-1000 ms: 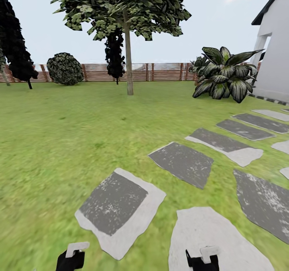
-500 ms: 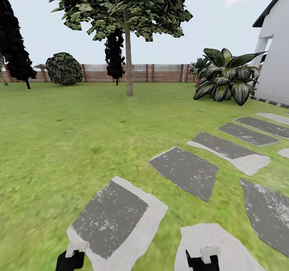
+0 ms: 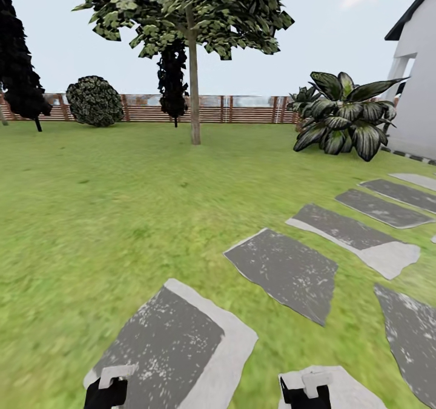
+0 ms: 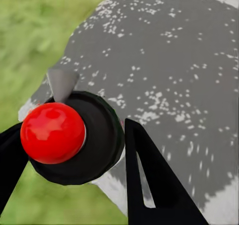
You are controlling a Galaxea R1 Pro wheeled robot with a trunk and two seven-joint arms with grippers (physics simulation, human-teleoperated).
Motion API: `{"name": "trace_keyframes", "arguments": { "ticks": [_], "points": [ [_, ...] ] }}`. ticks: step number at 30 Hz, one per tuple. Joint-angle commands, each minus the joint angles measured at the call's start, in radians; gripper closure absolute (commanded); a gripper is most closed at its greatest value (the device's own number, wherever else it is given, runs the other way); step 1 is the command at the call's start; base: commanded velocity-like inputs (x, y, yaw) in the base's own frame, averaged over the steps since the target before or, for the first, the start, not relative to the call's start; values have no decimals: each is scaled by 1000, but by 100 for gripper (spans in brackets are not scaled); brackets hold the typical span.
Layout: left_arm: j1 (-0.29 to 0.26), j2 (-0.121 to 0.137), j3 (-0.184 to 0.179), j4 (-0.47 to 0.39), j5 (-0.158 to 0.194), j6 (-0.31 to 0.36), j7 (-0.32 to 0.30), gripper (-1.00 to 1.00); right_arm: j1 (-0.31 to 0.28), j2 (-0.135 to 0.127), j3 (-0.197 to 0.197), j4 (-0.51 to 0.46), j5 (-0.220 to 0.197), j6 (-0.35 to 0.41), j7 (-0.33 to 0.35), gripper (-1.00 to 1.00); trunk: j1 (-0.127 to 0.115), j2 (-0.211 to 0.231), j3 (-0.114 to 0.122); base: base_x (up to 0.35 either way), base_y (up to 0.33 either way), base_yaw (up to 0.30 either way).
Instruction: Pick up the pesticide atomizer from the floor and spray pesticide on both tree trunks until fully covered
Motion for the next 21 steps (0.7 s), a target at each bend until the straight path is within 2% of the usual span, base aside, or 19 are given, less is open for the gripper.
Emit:
{"name": "trace_keyframes", "arguments": {
  "ticks": [1, 21],
  "points": [
    [-1, 0, 1, 1, 2, -3, 0, 100, -1, -1, 1, 1, 7, -2, -1, -100, 0, 0, -1, 335, 0, 0],
    [-1, 0, 1, 1, 2, -3, 0, 100, -1, -1, 1, 0, 6, -2, -1, -100, 0, 0, -1, 335, 0, 0]
  ]
}}
